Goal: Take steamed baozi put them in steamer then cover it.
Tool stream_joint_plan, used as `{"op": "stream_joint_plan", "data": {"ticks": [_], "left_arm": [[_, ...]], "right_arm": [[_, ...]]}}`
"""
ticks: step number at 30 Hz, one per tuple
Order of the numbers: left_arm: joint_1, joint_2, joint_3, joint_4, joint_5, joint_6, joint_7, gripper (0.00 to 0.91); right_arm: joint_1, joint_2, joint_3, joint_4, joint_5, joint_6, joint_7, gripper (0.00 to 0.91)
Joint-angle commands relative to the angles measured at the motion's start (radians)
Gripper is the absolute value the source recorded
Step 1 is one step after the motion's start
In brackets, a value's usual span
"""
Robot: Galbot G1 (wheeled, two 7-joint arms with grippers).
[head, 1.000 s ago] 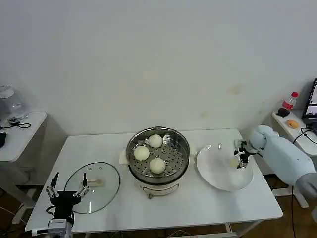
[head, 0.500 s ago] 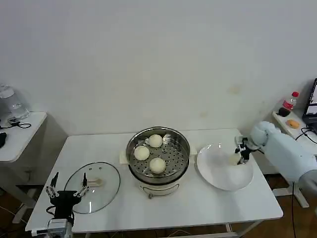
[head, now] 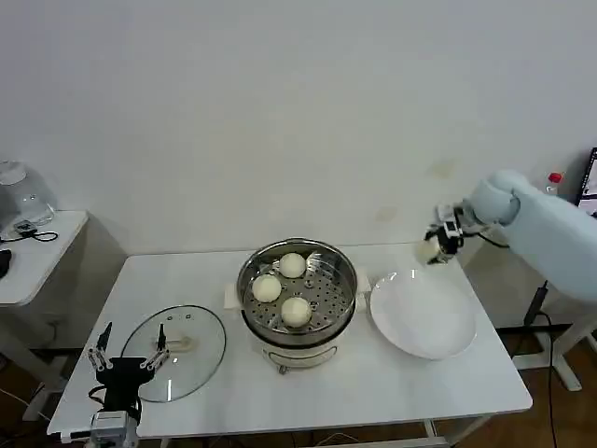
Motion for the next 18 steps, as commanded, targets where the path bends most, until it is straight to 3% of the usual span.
{"op": "stream_joint_plan", "data": {"ticks": [1, 14, 18], "left_arm": [[-0.004, -0.001, 0.001, 0.002, 0.001, 0.000, 0.000, 0.907], [-0.009, -0.007, -0.004, -0.008, 0.013, -0.002, -0.002, 0.907], [-0.007, -0.011, -0.003, -0.015, 0.013, -0.002, -0.003, 0.907]], "right_arm": [[0.336, 0.074, -0.279, 0.261, 0.335, -0.200, 0.084, 0.665], [0.236, 0.245, -0.319, 0.286, 0.579, -0.403, 0.241, 0.665], [0.191, 0.262, -0.316, 0.261, 0.566, -0.427, 0.262, 0.665]]}}
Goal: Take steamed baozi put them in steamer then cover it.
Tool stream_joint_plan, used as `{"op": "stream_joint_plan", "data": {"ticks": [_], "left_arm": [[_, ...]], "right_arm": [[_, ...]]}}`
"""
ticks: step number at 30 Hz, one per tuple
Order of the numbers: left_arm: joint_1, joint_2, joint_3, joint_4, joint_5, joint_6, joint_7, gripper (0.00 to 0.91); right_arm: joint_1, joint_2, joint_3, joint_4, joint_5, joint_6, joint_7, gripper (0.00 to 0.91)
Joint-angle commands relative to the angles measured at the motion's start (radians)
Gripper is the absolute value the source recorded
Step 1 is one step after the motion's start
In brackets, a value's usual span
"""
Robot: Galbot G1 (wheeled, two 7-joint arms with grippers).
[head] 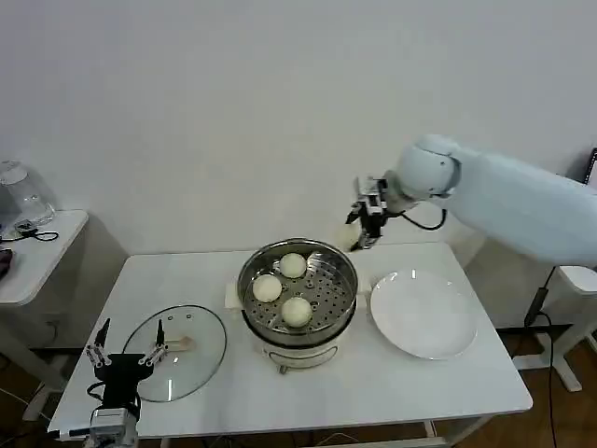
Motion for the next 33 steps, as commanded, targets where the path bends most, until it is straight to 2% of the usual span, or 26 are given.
{"op": "stream_joint_plan", "data": {"ticks": [1, 7, 33], "left_arm": [[0.000, -0.002, 0.002, -0.007, 0.001, 0.000, -0.001, 0.907], [0.000, -0.006, 0.001, -0.016, 0.002, -0.001, 0.000, 0.907], [0.003, -0.004, -0.010, -0.007, -0.003, -0.005, -0.001, 0.907]], "right_arm": [[-0.034, 0.095, -0.070, 0.030, 0.155, -0.150, 0.103, 0.665], [-0.101, 0.091, -0.073, 0.005, 0.129, -0.171, 0.113, 0.665], [-0.205, 0.146, -0.017, -0.131, 0.001, -0.129, 0.081, 0.665]]}}
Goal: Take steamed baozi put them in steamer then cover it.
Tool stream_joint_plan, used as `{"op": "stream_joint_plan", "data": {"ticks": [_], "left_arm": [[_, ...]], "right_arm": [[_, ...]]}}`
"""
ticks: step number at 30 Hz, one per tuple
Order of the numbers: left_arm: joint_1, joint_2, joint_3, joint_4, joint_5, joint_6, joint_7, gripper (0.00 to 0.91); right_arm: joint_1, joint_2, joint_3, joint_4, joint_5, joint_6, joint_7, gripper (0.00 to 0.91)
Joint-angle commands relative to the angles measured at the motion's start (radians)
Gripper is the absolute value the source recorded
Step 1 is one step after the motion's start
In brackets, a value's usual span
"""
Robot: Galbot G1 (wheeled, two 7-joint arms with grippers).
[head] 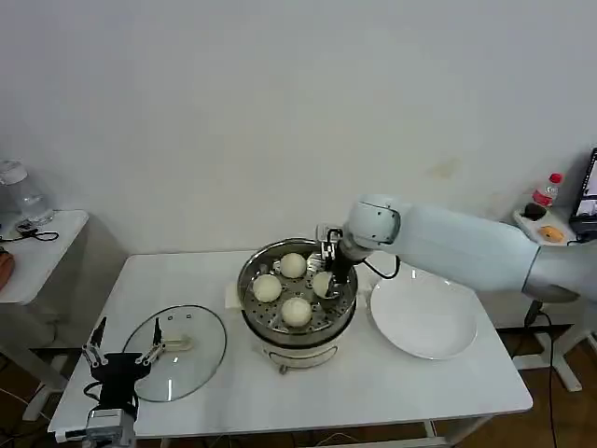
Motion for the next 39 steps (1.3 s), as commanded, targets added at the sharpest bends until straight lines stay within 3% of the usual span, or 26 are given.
{"op": "stream_joint_plan", "data": {"ticks": [1, 6, 7, 18, 24, 32, 35, 38, 39], "left_arm": [[-0.001, 0.001, -0.001, 0.000, -0.001, 0.000, 0.000, 0.907], [0.001, 0.001, -0.001, -0.002, -0.001, 0.000, 0.000, 0.907], [0.002, 0.001, -0.001, -0.003, -0.001, 0.000, 0.000, 0.907], [0.004, 0.000, -0.002, -0.005, -0.001, 0.000, 0.001, 0.907], [-0.001, 0.000, 0.003, 0.004, -0.002, 0.002, 0.001, 0.907], [-0.003, -0.003, 0.010, 0.003, -0.001, 0.002, 0.001, 0.907], [-0.002, -0.003, 0.010, 0.002, -0.001, 0.002, 0.001, 0.907], [-0.003, -0.004, 0.010, -0.001, -0.002, 0.002, 0.001, 0.907], [-0.004, -0.004, 0.010, 0.001, -0.003, 0.002, 0.001, 0.907]], "right_arm": [[-0.025, 0.019, 0.012, -0.039, -0.040, 0.000, 0.003, 0.665], [-0.027, 0.024, 0.016, -0.046, -0.047, 0.003, -0.001, 0.665], [-0.028, 0.023, 0.016, -0.043, -0.047, 0.001, 0.002, 0.907], [-0.015, -0.011, 0.085, -0.006, -0.026, -0.004, 0.034, 0.907], [0.016, -0.081, 0.163, 0.115, 0.079, -0.046, 0.077, 0.907], [0.005, -0.167, 0.224, 0.259, 0.112, -0.060, 0.140, 0.907], [-0.024, -0.188, 0.266, 0.298, 0.125, -0.058, 0.234, 0.907], [-0.106, -0.227, 0.337, 0.335, 0.102, -0.033, 0.419, 0.907], [-0.153, -0.248, 0.388, 0.351, 0.091, -0.026, 0.514, 0.907]]}}
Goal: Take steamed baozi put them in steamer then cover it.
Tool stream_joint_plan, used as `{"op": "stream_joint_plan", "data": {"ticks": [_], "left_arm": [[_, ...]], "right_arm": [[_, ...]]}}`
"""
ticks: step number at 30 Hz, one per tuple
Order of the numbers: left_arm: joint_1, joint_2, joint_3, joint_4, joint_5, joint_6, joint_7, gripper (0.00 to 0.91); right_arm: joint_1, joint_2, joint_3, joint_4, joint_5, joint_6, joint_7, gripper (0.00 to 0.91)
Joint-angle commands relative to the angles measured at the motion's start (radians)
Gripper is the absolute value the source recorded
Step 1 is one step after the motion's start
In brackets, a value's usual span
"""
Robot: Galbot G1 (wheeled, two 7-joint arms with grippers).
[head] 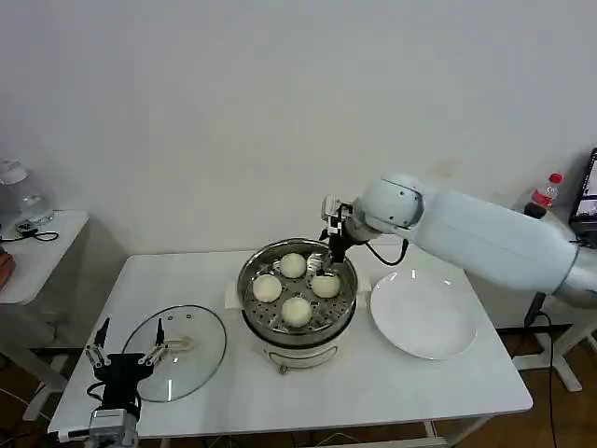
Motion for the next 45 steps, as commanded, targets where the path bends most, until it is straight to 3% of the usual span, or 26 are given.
{"op": "stream_joint_plan", "data": {"ticks": [1, 2, 3, 7, 8, 10, 11, 12, 14, 15, 16, 19, 21, 24, 28, 32, 39, 45], "left_arm": [[-0.002, 0.000, 0.001, 0.003, -0.003, 0.001, 0.000, 0.907], [-0.003, -0.001, 0.002, 0.005, -0.003, 0.000, 0.000, 0.907], [-0.004, -0.002, 0.003, 0.007, -0.004, 0.000, 0.000, 0.907], [-0.007, -0.002, 0.004, 0.019, -0.007, -0.004, -0.001, 0.907], [-0.008, -0.001, 0.004, 0.023, -0.007, -0.008, 0.000, 0.907], [-0.009, 0.001, 0.004, 0.027, -0.007, -0.014, 0.001, 0.907], [-0.012, 0.003, 0.004, 0.034, -0.006, -0.018, 0.002, 0.907], [-0.013, 0.004, 0.005, 0.040, -0.006, -0.021, 0.002, 0.907], [-0.017, 0.003, 0.008, 0.052, -0.004, -0.025, 0.000, 0.907], [-0.019, 0.004, 0.009, 0.057, -0.002, -0.028, 0.002, 0.907], [-0.020, 0.006, 0.011, 0.061, 0.004, -0.036, 0.006, 0.907], [-0.024, 0.012, 0.014, 0.087, 0.053, -0.073, 0.020, 0.907], [-0.028, 0.022, 0.010, 0.102, 0.092, -0.079, 0.019, 0.907], [-0.037, 0.043, -0.011, 0.143, 0.184, -0.088, 0.025, 0.907], [-0.062, 0.092, -0.063, 0.275, 0.535, -0.125, 0.067, 0.907], [-0.036, 0.110, -0.071, 0.333, 0.648, -0.144, 0.094, 0.907], [-0.002, 0.059, -0.058, 0.402, 0.945, -0.189, 0.050, 0.907], [-0.029, 0.077, -0.037, 0.463, 1.057, -0.188, 0.055, 0.907]], "right_arm": [[-0.166, -0.126, 0.208, 0.171, -0.007, 0.043, 0.407, 0.907], [-0.213, -0.142, 0.267, 0.180, -0.017, 0.070, 0.440, 0.907], [-0.296, -0.163, 0.346, 0.193, -0.024, 0.102, 0.530, 0.907], [-0.582, -0.204, 0.581, 0.241, -0.150, 0.230, 0.637, 0.907], [-0.703, -0.207, 0.672, 0.259, -0.218, 0.288, 0.655, 0.907], [-0.843, -0.210, 0.822, 0.283, -0.250, 0.372, 0.709, 0.907], [-0.882, -0.202, 0.868, 0.296, -0.270, 0.390, 0.712, 0.907], [-1.042, -0.172, 1.012, 0.310, -0.331, 0.435, 0.711, 0.907], [-1.208, -0.141, 1.156, 0.332, -0.373, 0.508, 0.705, 0.907], [-1.255, -0.123, 1.186, 0.338, -0.378, 0.536, 0.698, 0.907], [-1.343, -0.086, 1.319, 0.344, -0.395, 0.577, 0.691, 0.907], [-1.505, -0.022, 1.504, 0.347, -0.492, 0.712, 0.651, 0.907], [-1.591, 0.045, 1.655, 0.364, -0.484, 0.759, 0.606, 0.907], [-1.714, 0.127, 1.835, 0.385, -0.391, 0.837, 0.524, 0.907], [-1.828, 0.218, 1.978, 0.387, -0.336, 0.898, 0.463, 0.907], [-1.926, 0.277, 2.061, 0.398, -0.300, 0.916, 0.452, 0.907], [-1.952, 0.333, 2.076, 0.393, -0.288, 0.919, 0.462, 0.907], [-1.953, 0.350, 2.076, 0.406, -0.279, 0.916, 0.471, 0.907]]}}
